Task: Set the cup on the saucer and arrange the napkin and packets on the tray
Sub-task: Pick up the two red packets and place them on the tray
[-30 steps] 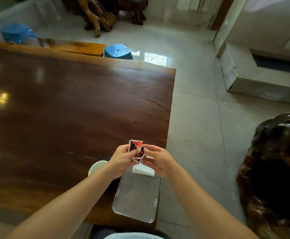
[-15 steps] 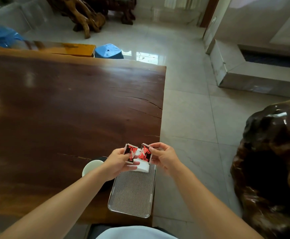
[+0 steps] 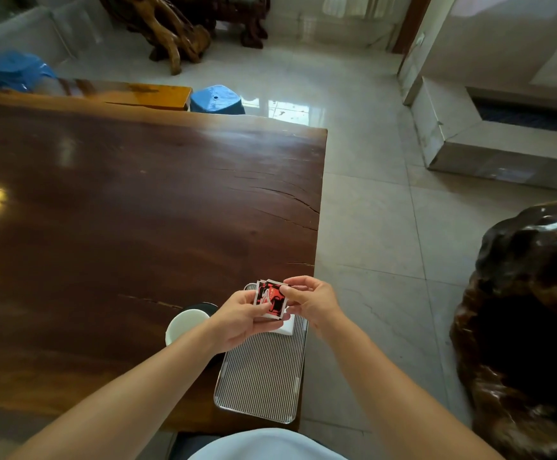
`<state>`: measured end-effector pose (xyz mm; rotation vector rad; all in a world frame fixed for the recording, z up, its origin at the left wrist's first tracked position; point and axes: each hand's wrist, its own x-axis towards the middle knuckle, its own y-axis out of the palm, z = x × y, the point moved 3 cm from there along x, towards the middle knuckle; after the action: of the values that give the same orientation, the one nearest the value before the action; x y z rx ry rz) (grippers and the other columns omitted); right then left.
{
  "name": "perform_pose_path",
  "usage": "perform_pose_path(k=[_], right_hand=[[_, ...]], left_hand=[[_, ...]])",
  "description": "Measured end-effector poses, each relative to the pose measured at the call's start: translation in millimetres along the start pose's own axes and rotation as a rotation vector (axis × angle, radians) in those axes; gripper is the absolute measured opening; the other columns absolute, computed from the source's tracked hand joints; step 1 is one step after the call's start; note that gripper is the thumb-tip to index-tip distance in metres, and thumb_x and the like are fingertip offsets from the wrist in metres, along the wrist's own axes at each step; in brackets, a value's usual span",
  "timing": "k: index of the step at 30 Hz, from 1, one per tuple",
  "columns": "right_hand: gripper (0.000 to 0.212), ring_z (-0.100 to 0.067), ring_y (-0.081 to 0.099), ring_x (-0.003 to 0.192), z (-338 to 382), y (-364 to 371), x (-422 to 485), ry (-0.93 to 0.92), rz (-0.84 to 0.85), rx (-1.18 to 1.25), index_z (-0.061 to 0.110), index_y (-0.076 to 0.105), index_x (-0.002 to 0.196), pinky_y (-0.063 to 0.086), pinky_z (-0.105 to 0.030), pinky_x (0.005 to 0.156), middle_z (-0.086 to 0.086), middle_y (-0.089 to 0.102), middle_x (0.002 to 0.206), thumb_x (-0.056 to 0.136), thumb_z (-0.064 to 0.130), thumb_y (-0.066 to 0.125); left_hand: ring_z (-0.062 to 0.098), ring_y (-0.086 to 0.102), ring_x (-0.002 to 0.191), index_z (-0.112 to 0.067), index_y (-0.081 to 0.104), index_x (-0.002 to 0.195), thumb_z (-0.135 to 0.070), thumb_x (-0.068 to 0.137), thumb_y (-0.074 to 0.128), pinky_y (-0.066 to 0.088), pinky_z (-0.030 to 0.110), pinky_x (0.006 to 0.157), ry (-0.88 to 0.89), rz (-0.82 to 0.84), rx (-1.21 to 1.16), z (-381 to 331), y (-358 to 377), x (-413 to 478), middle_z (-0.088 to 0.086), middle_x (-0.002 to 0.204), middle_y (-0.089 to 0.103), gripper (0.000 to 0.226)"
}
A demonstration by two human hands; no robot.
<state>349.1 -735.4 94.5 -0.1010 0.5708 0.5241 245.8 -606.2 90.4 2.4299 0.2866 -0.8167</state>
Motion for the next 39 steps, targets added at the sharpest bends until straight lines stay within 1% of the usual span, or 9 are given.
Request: perform_pose_path(k=[5, 12, 18, 24, 28, 30, 33, 36, 39], right_hand=[[0.016, -0.023, 0.073, 0.082, -5, 6, -2, 0.072, 0.117, -0.019, 0.004, 0.074, 0.101, 0.059, -0.033, 0.071, -0.012, 0.077, 0.093, 0.087, 0.011, 0.074], [0.014, -0.026, 0.074, 0.085, -13, 5, -4, 0.086, 0.060, -0.060, 0.009, 0.073, 0.102, 0.057, -0.032, 0.066, -0.011, 0.077, 0.092, 0.094, 0.019, 0.067], [0.013, -0.025, 0.075, 0.083, -9, -2, -6, -0.005, 0.022, -0.098, 0.010, 0.073, 0.096, 0.057, -0.029, 0.061, -0.013, 0.076, 0.092, 0.083, 0.009, 0.077], [0.020, -0.019, 0.074, 0.083, -7, -1, -1, -0.153, 0.017, -0.363, 0.020, 0.078, 0.089, 0.063, -0.034, 0.073, -0.005, 0.076, 0.090, 0.079, 0.004, 0.079], [0.051, -0.005, 0.067, 0.086, 0, 10, -9, -0.313, 0.069, -0.585, 0.022, 0.071, 0.118, 0.059, -0.019, 0.072, 0.004, 0.069, 0.103, 0.075, -0.004, 0.078], [0.061, -0.003, 0.063, 0.092, -2, 15, -15, -0.362, 0.074, -0.623, 0.022, 0.065, 0.129, 0.057, -0.020, 0.084, 0.004, 0.070, 0.109, 0.075, -0.003, 0.077], [0.041, -0.003, 0.056, 0.104, -8, 20, -22, -0.447, 0.061, -0.719, 0.025, 0.076, 0.110, 0.048, -0.013, 0.087, 0.007, 0.072, 0.112, 0.078, -0.001, 0.075], [0.029, -0.007, 0.047, 0.107, -11, 20, -26, -0.498, 0.040, -0.789, 0.018, 0.081, 0.091, 0.037, 0.003, 0.077, 0.006, 0.069, 0.115, 0.080, -0.007, 0.071], [0.030, -0.004, 0.043, 0.109, -16, 20, -25, -0.490, 0.049, -0.795, 0.020, 0.082, 0.088, 0.036, -0.001, 0.078, 0.010, 0.063, 0.120, 0.083, -0.006, 0.068]], left_hand=[[0.040, 0.067, 0.114, 0.005, 0.059, 0.125, -0.004, 0.101, 0.048, 0.057, 0.047, 0.095, 0.014, -0.008, 0.015, 7, -6, -1, 0.029, 0.124, 0.066, 0.028], [0.033, 0.071, 0.109, 0.005, 0.066, 0.119, -0.007, 0.094, 0.062, 0.058, 0.045, 0.092, 0.042, -0.132, 0.040, 15, -16, 0, 0.024, 0.116, 0.071, 0.027], [0.034, 0.071, 0.109, 0.005, 0.064, 0.120, -0.002, 0.094, 0.062, 0.058, 0.045, 0.092, 0.017, -0.107, 0.061, 19, -14, -1, 0.025, 0.118, 0.070, 0.027], [0.035, 0.070, 0.110, 0.007, 0.059, 0.125, 0.007, 0.093, 0.059, 0.057, 0.045, 0.094, -0.100, -0.024, 0.076, 20, -4, -2, 0.026, 0.126, 0.065, 0.032], [0.035, 0.069, 0.112, 0.006, 0.057, 0.126, 0.015, 0.092, 0.055, 0.056, 0.045, 0.095, -0.115, -0.002, 0.054, 18, -1, -4, 0.026, 0.127, 0.065, 0.035], [0.035, 0.069, 0.112, 0.005, 0.056, 0.126, 0.017, 0.091, 0.055, 0.054, 0.047, 0.098, -0.111, 0.017, 0.044, 16, 1, -4, 0.025, 0.127, 0.065, 0.038], [0.034, 0.068, 0.110, 0.008, 0.058, 0.122, 0.011, 0.087, 0.061, 0.048, 0.051, 0.105, -0.104, 0.071, 0.004, 13, 0, -7, 0.026, 0.119, 0.061, 0.036], [0.036, 0.062, 0.118, 0.002, 0.058, 0.130, -0.019, 0.096, 0.060, 0.042, 0.056, 0.111, -0.111, 0.046, -0.154, 11, -7, -6, 0.025, 0.126, 0.061, 0.040], [0.037, 0.068, 0.112, 0.001, 0.059, 0.130, -0.029, 0.104, 0.050, 0.051, 0.052, 0.102, -0.096, -0.022, -0.211, 12, -11, -6, 0.025, 0.123, 0.068, 0.040]])
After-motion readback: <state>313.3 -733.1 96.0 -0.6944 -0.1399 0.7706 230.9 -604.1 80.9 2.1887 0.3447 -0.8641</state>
